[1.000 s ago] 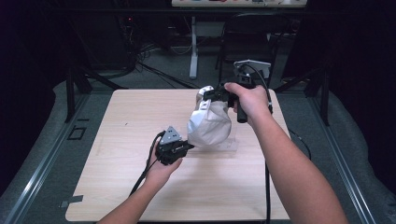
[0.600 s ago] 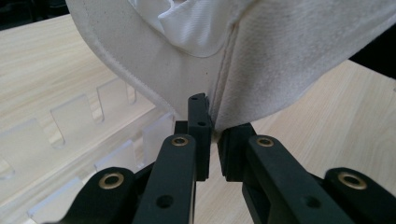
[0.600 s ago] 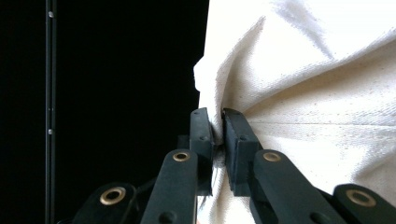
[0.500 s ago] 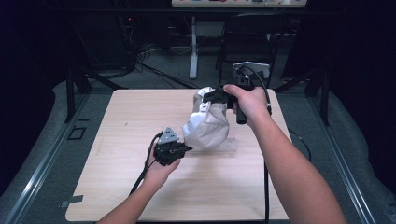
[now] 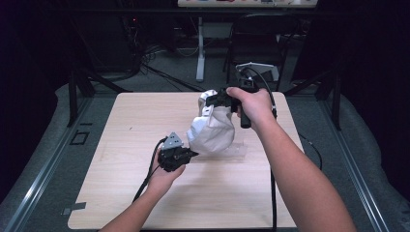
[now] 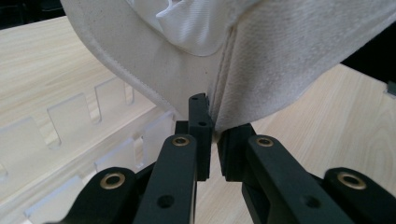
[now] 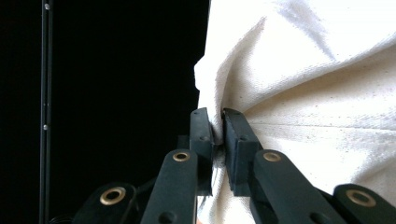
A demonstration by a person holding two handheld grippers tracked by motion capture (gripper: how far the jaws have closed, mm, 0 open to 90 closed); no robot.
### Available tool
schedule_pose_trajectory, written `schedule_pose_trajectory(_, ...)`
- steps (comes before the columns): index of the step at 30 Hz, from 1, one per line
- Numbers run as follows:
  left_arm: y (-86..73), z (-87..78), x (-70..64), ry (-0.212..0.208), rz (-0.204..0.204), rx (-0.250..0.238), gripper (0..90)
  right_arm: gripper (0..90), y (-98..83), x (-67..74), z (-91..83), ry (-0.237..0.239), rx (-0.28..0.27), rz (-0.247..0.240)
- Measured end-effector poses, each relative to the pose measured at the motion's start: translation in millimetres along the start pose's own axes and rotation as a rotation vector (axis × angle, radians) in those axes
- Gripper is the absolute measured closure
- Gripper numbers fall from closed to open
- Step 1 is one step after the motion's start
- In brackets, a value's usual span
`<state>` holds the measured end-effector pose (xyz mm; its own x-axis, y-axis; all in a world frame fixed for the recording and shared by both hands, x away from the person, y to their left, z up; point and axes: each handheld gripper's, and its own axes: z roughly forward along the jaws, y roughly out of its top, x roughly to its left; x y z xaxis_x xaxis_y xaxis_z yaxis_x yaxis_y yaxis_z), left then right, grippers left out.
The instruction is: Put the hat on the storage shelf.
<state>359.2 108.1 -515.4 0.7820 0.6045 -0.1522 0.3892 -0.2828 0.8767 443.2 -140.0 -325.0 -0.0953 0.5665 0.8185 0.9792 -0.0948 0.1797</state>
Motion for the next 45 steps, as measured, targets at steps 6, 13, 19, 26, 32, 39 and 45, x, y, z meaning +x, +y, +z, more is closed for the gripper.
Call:
schedule_pose_trajectory(6, -12.4, -2.9, 5.0, -0.008, -0.026, -0.031, 85.6, 83.4, -4.1, 0.5, 14.2, 0.011, 0.038, -0.011)
schedule_pose_trajectory(13, -1.7, -2.7, -10.0, 0.103, 0.025, 0.01, 85.6, 83.4, -2.1, 4.3, 22.3, 0.011, 0.04, -0.014)
schedule_pose_trajectory(19, 3.8, -1.6, -20.3, 0.156, 0.003, 0.035, 85.7, 83.3, -0.5, 4.8, 18.3, 0.012, 0.023, -0.019)
schedule_pose_trajectory(26, 7.3, 5.5, -21.6, 0.123, 0.07, 0.035, 85.9, 83.5, 1.1, 1.0, 8.4, 0.025, 0.0, -0.016)
schedule_pose_trajectory(32, 4.6, 10.4, -7.2, 0.063, 0.026, -0.001, 85.7, 83.5, 1.8, 1.9, 1.6, 0.013, -0.001, -0.024)
schedule_pose_trajectory(39, -2.4, 9.5, -5.3, 0.098, -0.022, 0.007, 85.6, 83.4, 2.4, -4.9, 13.1, -0.004, 0.019, -0.019)
schedule_pose_trajectory(45, -4.9, 14.5, -6.6, 0.107, -0.033, 0.039, 85.6, 83.2, 2.3, -3.4, 20.3, -0.034, 0.009, -0.023)
